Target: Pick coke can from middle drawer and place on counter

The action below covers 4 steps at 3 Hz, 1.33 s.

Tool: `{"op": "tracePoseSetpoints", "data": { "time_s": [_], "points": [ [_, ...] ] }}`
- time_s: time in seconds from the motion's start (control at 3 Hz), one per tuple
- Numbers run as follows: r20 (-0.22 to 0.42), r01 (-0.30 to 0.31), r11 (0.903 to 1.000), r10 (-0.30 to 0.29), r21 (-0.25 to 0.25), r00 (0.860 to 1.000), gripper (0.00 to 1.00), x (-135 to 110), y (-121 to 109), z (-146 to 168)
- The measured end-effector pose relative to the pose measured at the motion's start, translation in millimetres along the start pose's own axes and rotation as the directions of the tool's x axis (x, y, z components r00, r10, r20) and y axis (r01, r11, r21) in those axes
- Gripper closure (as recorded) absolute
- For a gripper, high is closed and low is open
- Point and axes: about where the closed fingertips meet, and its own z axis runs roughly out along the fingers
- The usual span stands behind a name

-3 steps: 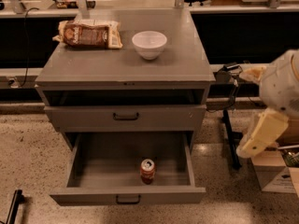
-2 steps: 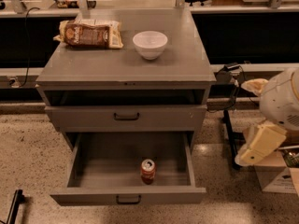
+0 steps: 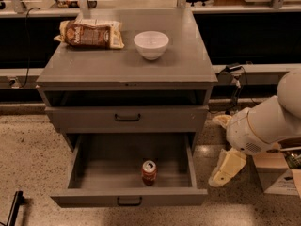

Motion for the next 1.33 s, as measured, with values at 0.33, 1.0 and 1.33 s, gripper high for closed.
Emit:
{"op": "tracePoseSetpoints", "data": {
  "time_s": [0.33,1.0,1.33],
  "points": [
    [-0.001,0.001,1.0000,-0.001,-0.003,1.000,0.00,-0.4,0.9,-0.9],
    [0.120,0.004,0.9999,-0.006,0.016,0.993,0.00,10.6,5.7,91.0],
    [0.220,0.035,0.9974,-0.048,0.063,0.974,0.00,3.4,0.0,141.1]
  ]
}}
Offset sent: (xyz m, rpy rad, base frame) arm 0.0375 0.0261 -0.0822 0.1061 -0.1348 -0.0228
